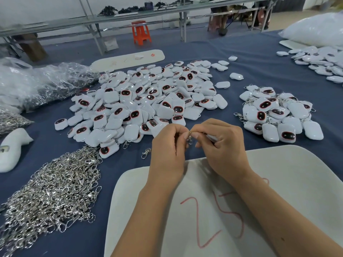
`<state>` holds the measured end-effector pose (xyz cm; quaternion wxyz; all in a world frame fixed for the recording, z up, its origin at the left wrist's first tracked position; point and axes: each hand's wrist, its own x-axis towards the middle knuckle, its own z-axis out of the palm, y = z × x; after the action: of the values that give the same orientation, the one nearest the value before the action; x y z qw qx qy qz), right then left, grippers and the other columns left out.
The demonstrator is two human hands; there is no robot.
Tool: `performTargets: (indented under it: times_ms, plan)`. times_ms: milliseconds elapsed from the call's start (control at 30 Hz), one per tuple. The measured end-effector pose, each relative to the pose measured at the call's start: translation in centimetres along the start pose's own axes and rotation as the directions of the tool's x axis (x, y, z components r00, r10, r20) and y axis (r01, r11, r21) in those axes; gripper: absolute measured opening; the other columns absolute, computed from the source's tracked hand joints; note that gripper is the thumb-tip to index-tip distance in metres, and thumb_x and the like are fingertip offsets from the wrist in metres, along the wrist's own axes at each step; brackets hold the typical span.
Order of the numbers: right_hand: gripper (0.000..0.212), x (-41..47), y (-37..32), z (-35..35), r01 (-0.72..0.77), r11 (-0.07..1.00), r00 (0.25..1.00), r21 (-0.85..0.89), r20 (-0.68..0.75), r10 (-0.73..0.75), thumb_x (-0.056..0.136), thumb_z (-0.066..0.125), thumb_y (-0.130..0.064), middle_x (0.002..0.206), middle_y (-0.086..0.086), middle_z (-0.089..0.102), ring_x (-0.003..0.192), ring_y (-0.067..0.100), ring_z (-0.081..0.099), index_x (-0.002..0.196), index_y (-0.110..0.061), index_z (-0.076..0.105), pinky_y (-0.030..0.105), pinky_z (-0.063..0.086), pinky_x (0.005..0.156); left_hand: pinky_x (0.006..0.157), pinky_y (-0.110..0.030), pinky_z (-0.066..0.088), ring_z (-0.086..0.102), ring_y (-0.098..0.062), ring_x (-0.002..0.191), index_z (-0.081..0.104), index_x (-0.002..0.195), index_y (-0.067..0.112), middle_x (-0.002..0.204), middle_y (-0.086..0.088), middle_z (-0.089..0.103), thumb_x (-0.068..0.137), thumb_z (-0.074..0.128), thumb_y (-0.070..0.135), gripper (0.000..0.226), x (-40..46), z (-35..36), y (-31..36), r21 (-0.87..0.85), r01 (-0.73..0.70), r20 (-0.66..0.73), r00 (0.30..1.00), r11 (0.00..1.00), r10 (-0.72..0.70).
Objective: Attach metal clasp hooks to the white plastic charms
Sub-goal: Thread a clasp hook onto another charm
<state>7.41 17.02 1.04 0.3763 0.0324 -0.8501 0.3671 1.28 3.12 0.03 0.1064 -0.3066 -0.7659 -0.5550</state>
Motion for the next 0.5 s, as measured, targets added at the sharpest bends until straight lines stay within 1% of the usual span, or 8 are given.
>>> performTargets:
  times_ms: [100,167,267,333,367,433,500]
  plan:
    - [0.02,-0.07,-0.17,0.08,-0.016,1.0,0.999,0.011,-0.034,0.016,0.09,0.072,0.008,0.073,-0.001,0.066,0.065,0.015,0.063,0.083,-0.01,0.079,0.028,0.05,0.066,0.065,-0.013,0.039,0.056,-0.013,0.069,0.062,0.085,0.017,0.07,0.01,0.059,0.101,0.056,0.006,0.02,-0.06,0.25,0.16,0.03,-0.016,-0.023,1.0,0.999,0.017]
    - [0.02,-0.12,-0.33,0.25,-0.033,0.999,0.998,0.024,-0.052,0.034,0.09,0.072,0.008,0.073,-0.002,0.066,0.066,0.014,0.063,0.083,-0.009,0.079,0.023,0.049,0.067,0.065,-0.011,0.038,0.056,-0.009,0.069,0.063,0.084,0.017,0.069,0.011,0.059,0.102,0.056,0.007,0.022,-0.15,0.26,0.15,0.064,-0.03,-0.028,0.999,0.997,0.032]
    - [0.018,-0.17,-0.4,0.46,-0.079,0.995,0.996,0.067,-0.047,0.082,0.09,0.073,0.007,0.074,-0.004,0.066,0.065,0.015,0.064,0.084,-0.009,0.08,0.018,0.048,0.068,0.066,-0.017,0.04,0.057,-0.011,0.071,0.066,0.085,0.014,0.073,0.011,0.059,0.1,0.059,0.005,0.019,-0.12,-0.04,0.03,0.105,-0.088,-0.051,0.994,0.991,0.094]
    - [0.018,-0.17,-0.36,0.46,-0.103,0.99,0.994,0.096,-0.037,0.107,0.091,0.074,0.006,0.075,-0.004,0.066,0.064,0.016,0.064,0.084,-0.009,0.08,0.016,0.047,0.067,0.067,-0.022,0.041,0.056,-0.013,0.074,0.067,0.086,0.014,0.076,0.01,0.058,0.099,0.061,0.004,0.017,-0.02,-0.26,0.08,0.124,-0.128,-0.037,0.99,0.984,0.134]
    - [0.017,-0.17,-0.3,0.45,-0.117,0.987,0.992,0.114,-0.033,0.122,0.091,0.074,0.006,0.075,-0.003,0.067,0.063,0.016,0.064,0.084,-0.009,0.08,0.015,0.047,0.067,0.067,-0.022,0.041,0.055,-0.013,0.075,0.066,0.086,0.014,0.077,0.01,0.058,0.098,0.062,0.004,0.016,0.02,-0.33,0.12,0.136,-0.148,-0.026,0.988,0.98,0.153]
    - [0.017,-0.16,-0.23,0.42,-0.144,0.979,0.989,0.146,-0.024,0.149,0.091,0.074,0.005,0.076,-0.001,0.068,0.061,0.017,0.064,0.084,-0.009,0.08,0.017,0.048,0.066,0.067,-0.021,0.039,0.054,-0.013,0.076,0.066,0.087,0.013,0.08,0.009,0.057,0.097,0.062,0.002,0.016,0.04,-0.33,0.21,0.156,-0.174,-0.022,0.984,0.972,0.179]
    - [0.016,-0.17,-0.23,0.49,-0.155,0.973,0.987,0.172,-0.015,0.16,0.092,0.074,0.004,0.078,0.0,0.068,0.06,0.017,0.065,0.085,-0.009,0.08,0.02,0.05,0.065,0.066,-0.024,0.04,0.053,-0.014,0.075,0.066,0.087,0.013,0.08,0.008,0.057,0.096,0.063,0.0,0.016,-0.02,-0.29,0.33,0.167,-0.181,-0.038,0.981,0.969,0.19]
